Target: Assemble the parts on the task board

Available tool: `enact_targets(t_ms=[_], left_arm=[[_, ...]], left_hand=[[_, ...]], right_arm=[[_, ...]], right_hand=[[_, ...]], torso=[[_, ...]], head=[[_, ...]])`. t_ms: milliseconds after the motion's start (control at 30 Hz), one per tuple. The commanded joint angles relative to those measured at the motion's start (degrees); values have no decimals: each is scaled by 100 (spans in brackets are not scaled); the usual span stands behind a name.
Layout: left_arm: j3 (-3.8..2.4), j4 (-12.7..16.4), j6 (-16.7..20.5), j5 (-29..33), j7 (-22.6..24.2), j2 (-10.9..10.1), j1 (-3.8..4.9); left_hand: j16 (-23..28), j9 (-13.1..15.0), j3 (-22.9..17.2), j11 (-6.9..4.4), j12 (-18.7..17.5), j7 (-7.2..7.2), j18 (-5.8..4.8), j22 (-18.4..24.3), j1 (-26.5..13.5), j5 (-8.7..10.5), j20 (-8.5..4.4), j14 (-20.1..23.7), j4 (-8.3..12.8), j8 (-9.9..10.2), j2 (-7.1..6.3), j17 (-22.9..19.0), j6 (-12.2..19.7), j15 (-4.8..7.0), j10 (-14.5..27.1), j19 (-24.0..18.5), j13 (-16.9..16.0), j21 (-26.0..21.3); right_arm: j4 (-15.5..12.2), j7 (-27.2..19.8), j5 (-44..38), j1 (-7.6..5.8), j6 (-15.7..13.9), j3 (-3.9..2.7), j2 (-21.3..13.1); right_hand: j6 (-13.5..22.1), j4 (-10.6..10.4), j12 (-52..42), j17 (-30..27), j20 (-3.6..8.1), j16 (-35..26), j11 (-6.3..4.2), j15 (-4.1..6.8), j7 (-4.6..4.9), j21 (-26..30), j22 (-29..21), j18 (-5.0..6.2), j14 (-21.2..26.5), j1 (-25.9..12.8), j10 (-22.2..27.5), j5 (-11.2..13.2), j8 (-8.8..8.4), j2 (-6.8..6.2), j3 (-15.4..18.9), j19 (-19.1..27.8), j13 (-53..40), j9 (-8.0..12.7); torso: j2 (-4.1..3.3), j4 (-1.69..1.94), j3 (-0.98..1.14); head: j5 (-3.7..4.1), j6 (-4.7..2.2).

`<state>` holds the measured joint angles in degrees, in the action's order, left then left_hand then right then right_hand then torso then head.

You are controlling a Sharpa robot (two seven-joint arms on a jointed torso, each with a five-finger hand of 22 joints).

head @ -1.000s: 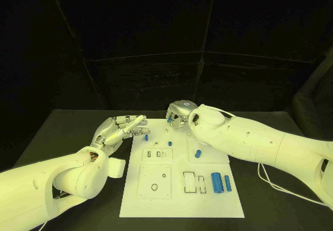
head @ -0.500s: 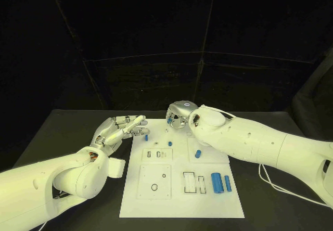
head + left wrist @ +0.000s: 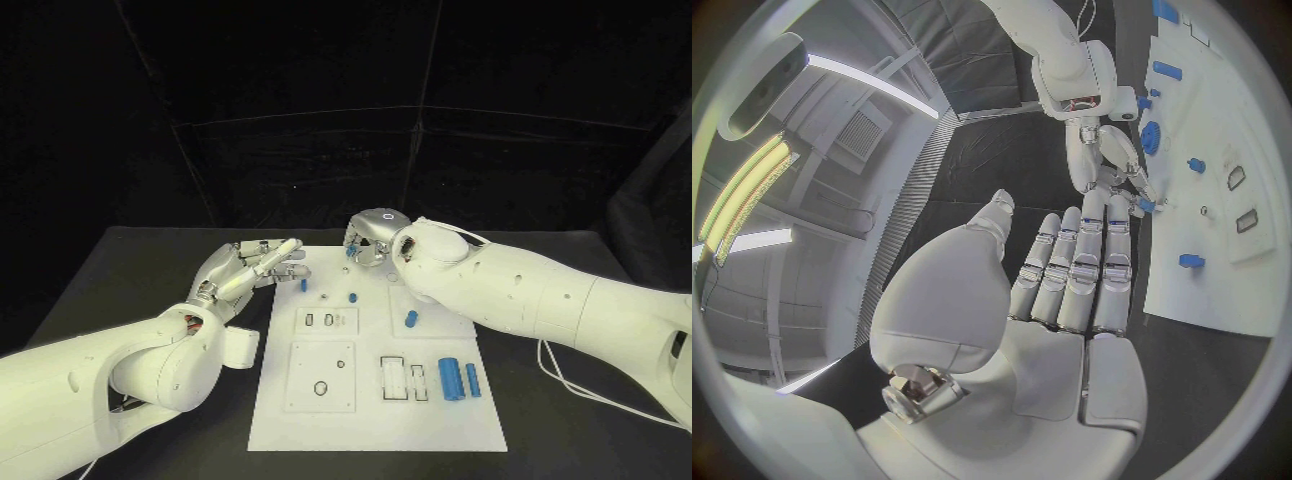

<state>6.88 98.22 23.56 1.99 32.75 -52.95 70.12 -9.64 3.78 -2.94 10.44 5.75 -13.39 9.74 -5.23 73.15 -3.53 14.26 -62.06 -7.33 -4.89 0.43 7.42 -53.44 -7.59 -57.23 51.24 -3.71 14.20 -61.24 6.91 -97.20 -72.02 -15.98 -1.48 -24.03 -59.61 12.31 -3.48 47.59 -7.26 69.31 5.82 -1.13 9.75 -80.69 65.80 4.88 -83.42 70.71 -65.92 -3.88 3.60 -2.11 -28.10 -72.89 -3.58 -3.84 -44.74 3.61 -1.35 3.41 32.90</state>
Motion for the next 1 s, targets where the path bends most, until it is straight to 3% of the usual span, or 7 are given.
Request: enact_targets(t_ms=[33,633,867,1000], left_arm=[[-5,3,-66,-36,15,0,9],[-5,-4,-71,-36,5,-3,9],[-5,-10,-76,-36,-2,-2,9],[-5,-17,-85,-36,-4,-6,9]], left_hand=[[37,-8,-9,30,-29,-46,78,8,17,21,8,13,36,37,60,6,-8,-36,1,16,8,-31],[42,-8,-13,30,-36,-45,79,11,24,23,9,11,47,43,69,8,-7,-37,4,18,8,-34],[47,-8,-14,31,-42,-46,79,14,29,25,9,10,55,48,75,9,-4,-37,7,19,8,-37],[48,-8,-14,31,-44,-46,79,15,30,26,9,10,58,49,77,9,-3,-38,8,20,8,-38]], right_arm=[[-36,-43,14,-12,-62,-2,-14],[-61,-45,28,-12,-92,-2,-27],[-35,-46,57,-12,-195,-2,-31],[-161,-65,177,-12,-344,-2,-180]], right_hand=[[-14,-38,-21,-4,-5,17,5,15,-2,18,-2,28,15,-14,-21,-19,18,-54,7,3,-4,-7],[112,-127,5,-223,-23,-93,42,-12,17,102,-178,61,62,-38,161,-33,-7,-200,61,125,7,8],[579,-261,-34,-1525,-108,-954,172,-128,106,765,-1423,303,388,134,1116,45,2,-320,407,981,-6,10],[557,-340,-120,-1553,-109,-1015,168,-116,114,843,-1500,306,318,230,1014,-31,15,-278,560,960,-25,-2]], torso=[[-2,3,0],[-5,3,-6],[-4,0,-6],[3,3,-2]], head=[[1,5],[5,14],[10,9],[28,-8]])
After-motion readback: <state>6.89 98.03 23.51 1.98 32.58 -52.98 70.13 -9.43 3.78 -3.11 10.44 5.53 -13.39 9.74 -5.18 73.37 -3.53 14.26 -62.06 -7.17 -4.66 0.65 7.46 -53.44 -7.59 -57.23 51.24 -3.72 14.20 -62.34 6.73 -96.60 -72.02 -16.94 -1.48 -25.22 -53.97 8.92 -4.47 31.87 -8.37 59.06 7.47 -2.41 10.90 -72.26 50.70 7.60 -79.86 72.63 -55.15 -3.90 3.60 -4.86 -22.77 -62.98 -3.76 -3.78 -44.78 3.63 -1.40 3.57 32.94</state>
